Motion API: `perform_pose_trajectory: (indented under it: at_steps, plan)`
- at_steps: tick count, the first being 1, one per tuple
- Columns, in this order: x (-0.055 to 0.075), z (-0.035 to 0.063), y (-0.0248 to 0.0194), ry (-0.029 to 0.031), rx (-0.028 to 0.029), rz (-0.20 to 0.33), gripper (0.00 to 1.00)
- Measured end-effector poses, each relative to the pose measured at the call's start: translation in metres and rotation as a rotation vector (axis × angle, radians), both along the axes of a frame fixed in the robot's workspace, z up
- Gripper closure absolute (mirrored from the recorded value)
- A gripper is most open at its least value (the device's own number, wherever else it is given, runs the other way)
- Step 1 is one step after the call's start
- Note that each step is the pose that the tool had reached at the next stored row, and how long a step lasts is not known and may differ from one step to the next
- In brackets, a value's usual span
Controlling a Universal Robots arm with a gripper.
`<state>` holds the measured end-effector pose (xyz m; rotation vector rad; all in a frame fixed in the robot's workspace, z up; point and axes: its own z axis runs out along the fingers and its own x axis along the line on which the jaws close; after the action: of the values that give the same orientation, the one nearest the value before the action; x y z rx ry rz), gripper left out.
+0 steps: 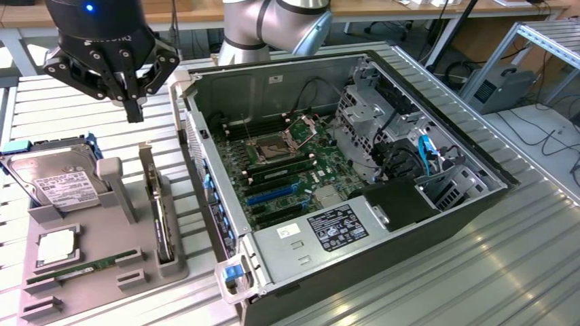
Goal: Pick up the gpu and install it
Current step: 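Reach for the gpu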
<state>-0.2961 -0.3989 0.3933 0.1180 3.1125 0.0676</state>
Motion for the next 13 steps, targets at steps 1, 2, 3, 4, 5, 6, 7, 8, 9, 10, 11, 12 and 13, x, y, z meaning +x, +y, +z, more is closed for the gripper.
perform_pose_trajectory:
  at_steps: [1, 2, 3, 4, 5, 6, 7, 8, 9, 10, 11, 12, 13]
  plan:
    - [-0.0006, 0.0000, 0.0000, -0.0001, 0.0000, 0.000, 0.89]
    - [-0.0011, 0.0000, 0.0000, 0.0000, 0.0000, 0.000, 0.89]
    - [-0.0014, 0.0000, 0.0000, -0.0001, 0.0000, 0.000, 0.89]
    - [-0.0016, 0.0000, 0.0000, 0.0000, 0.0000, 0.000, 0.89]
    - [-0.0019, 0.0000, 0.0000, 0.0000, 0.0000, 0.000, 0.89]
    - [-0.0022, 0.0000, 0.0000, 0.0000, 0.0000, 0.000, 0.89]
    - [-0.0024, 0.0000, 0.0000, 0.0000, 0.0000, 0.000, 0.89]
    - [-0.0027, 0.0000, 0.0000, 0.0000, 0.0000, 0.000, 0.89]
    - [-0.0030, 0.0000, 0.0000, 0.0000, 0.0000, 0.000, 0.89]
    - [-0.0032, 0.0000, 0.0000, 0.0000, 0.0000, 0.000, 0.89]
    - [-0.0036, 0.0000, 0.0000, -0.0001, 0.0000, 0.000, 0.89]
    - [-0.0039, 0.0000, 0.0000, 0.0000, 0.0000, 0.000, 0.89]
    - [-0.0042, 0.0000, 0.0000, 0.0000, 0.0000, 0.000, 0.89]
